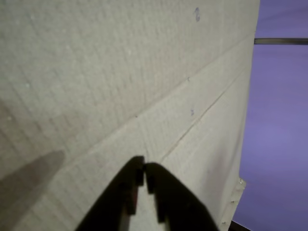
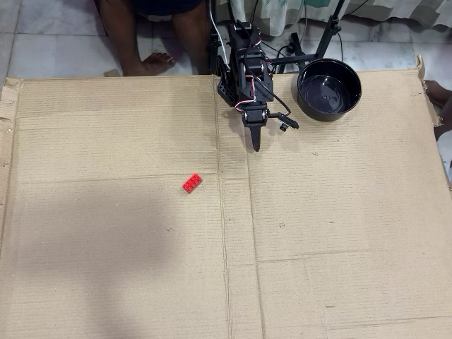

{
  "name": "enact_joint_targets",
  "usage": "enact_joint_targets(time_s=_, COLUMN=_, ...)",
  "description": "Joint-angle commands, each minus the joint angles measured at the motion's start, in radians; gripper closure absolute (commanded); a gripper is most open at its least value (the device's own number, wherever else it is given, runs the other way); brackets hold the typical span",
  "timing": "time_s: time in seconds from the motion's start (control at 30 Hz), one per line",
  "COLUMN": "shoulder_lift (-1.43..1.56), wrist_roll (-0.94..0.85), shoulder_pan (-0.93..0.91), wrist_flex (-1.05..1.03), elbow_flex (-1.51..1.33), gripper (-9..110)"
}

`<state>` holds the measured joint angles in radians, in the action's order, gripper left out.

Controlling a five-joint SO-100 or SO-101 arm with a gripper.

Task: Grasp a lego block and put it in the bin.

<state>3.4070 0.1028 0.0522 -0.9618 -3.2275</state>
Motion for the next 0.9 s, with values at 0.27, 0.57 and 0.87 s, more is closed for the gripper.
enact_joint_targets(time_s=0.27, shoulder_lift=0.014, wrist_roll=0.325, shoulder_pan=-0.008, wrist_flex=0.0, elbow_flex=-0.006, gripper=91)
enact_joint_targets(time_s=0.57, shoulder_lift=0.008, wrist_roll=0.782, shoulder_pan=-0.02, wrist_flex=0.0, elbow_flex=0.123, gripper=76)
enact_joint_targets(time_s=0.87, shoulder_lift=-0.204, wrist_roll=1.315, shoulder_pan=-0.11, wrist_flex=0.0, elbow_flex=0.291, gripper=71)
